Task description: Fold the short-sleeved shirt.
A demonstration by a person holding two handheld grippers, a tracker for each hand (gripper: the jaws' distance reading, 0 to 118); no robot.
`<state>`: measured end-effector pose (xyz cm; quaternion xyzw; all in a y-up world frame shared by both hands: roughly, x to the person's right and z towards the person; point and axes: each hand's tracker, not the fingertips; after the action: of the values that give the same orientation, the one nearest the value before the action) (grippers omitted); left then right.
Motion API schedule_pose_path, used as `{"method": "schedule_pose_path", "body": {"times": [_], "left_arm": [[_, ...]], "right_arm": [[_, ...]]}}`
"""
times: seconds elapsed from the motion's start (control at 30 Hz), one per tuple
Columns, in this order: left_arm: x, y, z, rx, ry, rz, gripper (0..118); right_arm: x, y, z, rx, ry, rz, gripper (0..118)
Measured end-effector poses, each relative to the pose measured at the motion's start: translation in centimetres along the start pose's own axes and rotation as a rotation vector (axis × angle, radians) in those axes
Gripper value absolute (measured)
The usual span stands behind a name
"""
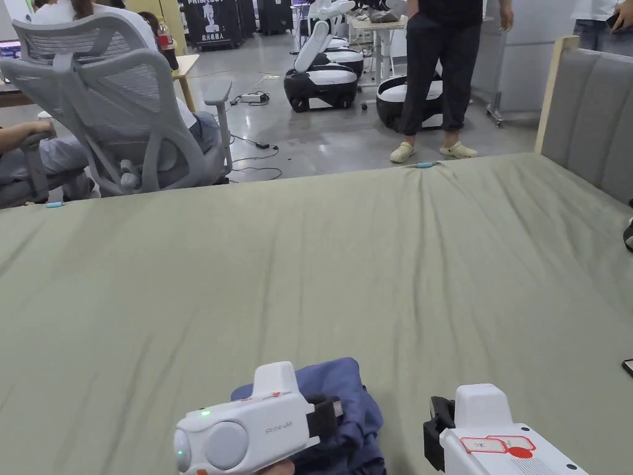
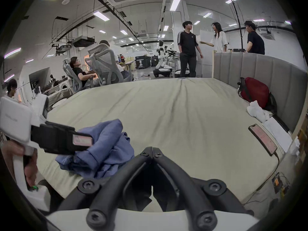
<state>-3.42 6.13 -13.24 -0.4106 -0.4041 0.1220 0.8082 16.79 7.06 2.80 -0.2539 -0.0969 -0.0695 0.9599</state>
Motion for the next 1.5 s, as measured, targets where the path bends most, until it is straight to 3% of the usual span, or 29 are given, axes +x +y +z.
{"method": "schedule_pose_path", "body": {"times": [0.2, 0.33, 0.43, 0.57, 0.6, 0.7, 0.8, 0.87, 1.0, 1.07, 1.17, 1.23, 1.27, 1.3, 1.33, 1.5], "left_arm": [[1.4, -1.1, -4.2, -0.061, 0.034, -0.035, 0], [1.5, -0.7, -2.7, -0.036, 0.042, -0.062, 0], [0.6, 0.7, 0.7, 0.053, 0.072, -0.072, 0], [-3.1, 2.2, 5.9, 0.164, 0.122, 0.017, 0], [-4.1, 2.2, 6.9, 0.182, 0.136, 0.035, 14], [-7.8, 1.7, 9.0, 0.201, 0.180, 0.108, 75], [-11.1, 0.0, 9.7, 0.223, 0.168, 0.224, 85], [-13.0, -1.2, 9.5, 0.218, 0.138, 0.334, 85], [-15.1, -3.2, 7.6, 0.193, 0.048, 0.510, 86], [-15.4, -3.9, 5.9, 0.179, -0.091, 0.581, 85], [-15.6, -4.9, 2.6, 0.132, -0.358, 0.728, 81], [-14.9, -5.4, 0.4, 0.116, -0.410, 0.770, 79], [-14.4, -5.3, 0.0, 0.136, -0.362, 0.739, 71], [-14.1, -5.0, -0.1, 0.157, -0.311, 0.700, 46], [-13.9, -4.7, -0.2, 0.144, -0.250, 0.671, 33], [-13.9, -3.5, 2.7, 0.171, -0.185, 0.575, 26]], "right_arm": [[1.3, -0.7, 0.1, -0.036, -0.016, -0.009, 0], [1.4, -0.7, -0.3, -0.062, -0.010, -0.009, 0], [0.1, 0.3, -1.3, -0.073, 0.045, -0.017, 0], [-2.1, 2.1, -3.8, -0.072, 0.201, -0.118, 0], [-2.6, 2.4, -4.5, -0.076, 0.237, -0.140, 0], [-3.8, 3.2, -6.8, -0.112, 0.352, -0.234, 0], [-4.3, 2.8, -8.9, -0.174, 0.397, -0.245, 0], [-4.1, 2.0, -10.0, -0.218, 0.390, -0.244, 0], [-2.2, -0.2, -11.0, -0.255, 0.204, -0.248, 0], [-0.9, -0.9, -11.3, -0.257, 0.236, -0.333, 0], [-0.7, -0.6, -11.2, -0.251, 0.211, -0.293, 0], [-0.6, -0.5, -10.9, -0.249, 0.220, -0.292, 0], [-0.6, -0.6, -10.7, -0.243, 0.221, -0.293, 0], [-0.6, -0.6, -10.5, -0.238, 0.221, -0.289, 0], [-0.9, -0.6, -10.4, -0.231, 0.214, -0.274, 0], [-3.1, 0.5, -9.2, -0.211, 0.210, -0.175, 0]]}}
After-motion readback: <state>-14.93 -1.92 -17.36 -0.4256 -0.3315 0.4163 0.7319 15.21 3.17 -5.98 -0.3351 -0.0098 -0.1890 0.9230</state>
